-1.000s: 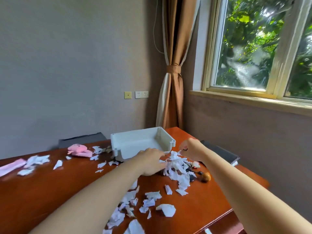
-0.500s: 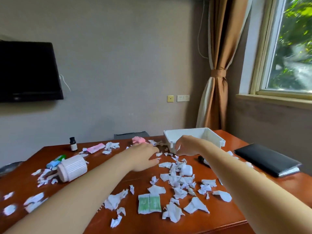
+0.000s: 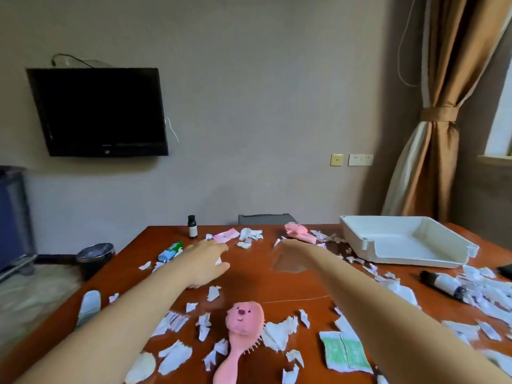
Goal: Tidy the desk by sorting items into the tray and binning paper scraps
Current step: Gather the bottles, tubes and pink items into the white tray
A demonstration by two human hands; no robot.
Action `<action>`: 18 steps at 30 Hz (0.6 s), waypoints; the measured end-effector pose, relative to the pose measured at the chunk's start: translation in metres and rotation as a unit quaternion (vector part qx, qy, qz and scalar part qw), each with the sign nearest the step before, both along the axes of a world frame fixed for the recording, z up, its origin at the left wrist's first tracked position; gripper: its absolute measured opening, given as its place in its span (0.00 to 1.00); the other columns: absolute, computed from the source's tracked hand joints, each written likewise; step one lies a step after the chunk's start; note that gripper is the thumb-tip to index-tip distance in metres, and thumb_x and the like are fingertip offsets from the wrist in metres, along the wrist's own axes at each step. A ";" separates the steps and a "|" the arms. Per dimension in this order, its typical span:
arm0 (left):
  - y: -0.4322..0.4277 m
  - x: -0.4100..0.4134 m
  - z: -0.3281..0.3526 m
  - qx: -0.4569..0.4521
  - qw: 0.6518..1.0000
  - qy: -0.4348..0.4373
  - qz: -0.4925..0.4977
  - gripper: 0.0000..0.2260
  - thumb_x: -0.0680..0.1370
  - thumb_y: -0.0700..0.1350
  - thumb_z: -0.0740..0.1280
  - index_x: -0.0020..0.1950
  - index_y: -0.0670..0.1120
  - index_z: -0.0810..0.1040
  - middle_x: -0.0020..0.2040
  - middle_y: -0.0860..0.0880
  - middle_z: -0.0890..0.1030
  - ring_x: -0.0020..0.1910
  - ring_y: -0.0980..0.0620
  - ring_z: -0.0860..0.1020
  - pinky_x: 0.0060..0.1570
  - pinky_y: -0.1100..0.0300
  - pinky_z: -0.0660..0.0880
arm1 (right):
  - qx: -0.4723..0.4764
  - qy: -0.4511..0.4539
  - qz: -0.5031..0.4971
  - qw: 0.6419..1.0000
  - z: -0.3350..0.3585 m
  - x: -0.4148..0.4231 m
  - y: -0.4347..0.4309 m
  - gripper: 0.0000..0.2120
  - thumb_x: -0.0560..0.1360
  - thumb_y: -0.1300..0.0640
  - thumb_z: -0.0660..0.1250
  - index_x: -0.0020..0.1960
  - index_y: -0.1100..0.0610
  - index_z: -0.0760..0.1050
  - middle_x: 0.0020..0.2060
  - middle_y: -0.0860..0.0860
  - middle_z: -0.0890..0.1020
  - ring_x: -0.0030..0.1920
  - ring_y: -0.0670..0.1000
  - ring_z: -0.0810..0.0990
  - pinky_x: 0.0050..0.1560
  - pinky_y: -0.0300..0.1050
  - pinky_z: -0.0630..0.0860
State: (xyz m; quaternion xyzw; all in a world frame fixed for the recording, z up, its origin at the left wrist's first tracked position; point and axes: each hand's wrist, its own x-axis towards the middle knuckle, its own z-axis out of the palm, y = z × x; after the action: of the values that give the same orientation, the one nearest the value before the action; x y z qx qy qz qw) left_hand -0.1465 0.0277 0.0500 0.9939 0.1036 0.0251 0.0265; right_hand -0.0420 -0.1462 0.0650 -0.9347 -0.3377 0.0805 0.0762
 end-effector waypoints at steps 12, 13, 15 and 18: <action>0.105 0.022 -0.047 -0.098 0.989 -0.001 0.113 0.28 0.79 0.55 0.61 0.76 0.49 0.58 0.76 0.47 0.62 0.73 0.47 0.64 0.65 0.54 0.69 | 0.050 0.077 0.023 0.996 -0.054 0.005 0.132 0.24 0.78 0.53 0.62 0.72 0.57 0.63 0.69 0.56 0.71 0.66 0.57 0.72 0.63 0.46 0.72; 0.105 0.022 -0.049 -0.109 0.988 -0.002 0.108 0.28 0.78 0.56 0.62 0.76 0.49 0.59 0.75 0.47 0.63 0.71 0.47 0.66 0.63 0.55 0.71 | 0.055 0.087 0.024 0.994 -0.057 0.006 0.135 0.24 0.78 0.54 0.62 0.72 0.57 0.64 0.67 0.56 0.73 0.65 0.57 0.73 0.62 0.45 0.72; 0.107 0.017 -0.050 -0.132 0.986 -0.008 0.104 0.28 0.77 0.56 0.64 0.75 0.49 0.62 0.72 0.47 0.68 0.67 0.48 0.71 0.58 0.58 0.74 | 0.073 0.110 0.026 0.991 -0.065 0.004 0.145 0.22 0.78 0.54 0.62 0.71 0.58 0.65 0.65 0.56 0.75 0.63 0.56 0.75 0.62 0.46 0.74; 0.107 0.019 -0.044 -0.153 0.983 -0.027 0.099 0.27 0.75 0.54 0.67 0.72 0.48 0.66 0.68 0.47 0.73 0.62 0.49 0.75 0.54 0.60 0.76 | 0.107 0.135 0.030 0.985 -0.063 0.008 0.144 0.22 0.78 0.53 0.63 0.69 0.59 0.66 0.63 0.56 0.75 0.61 0.56 0.75 0.61 0.47 0.75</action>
State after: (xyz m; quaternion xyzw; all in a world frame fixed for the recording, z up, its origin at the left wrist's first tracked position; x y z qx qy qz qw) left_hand -0.1270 0.1345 0.0059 0.9619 0.2036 0.0382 0.1782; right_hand -0.0343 -0.0018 0.0023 -0.8913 -0.3586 0.1719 0.2178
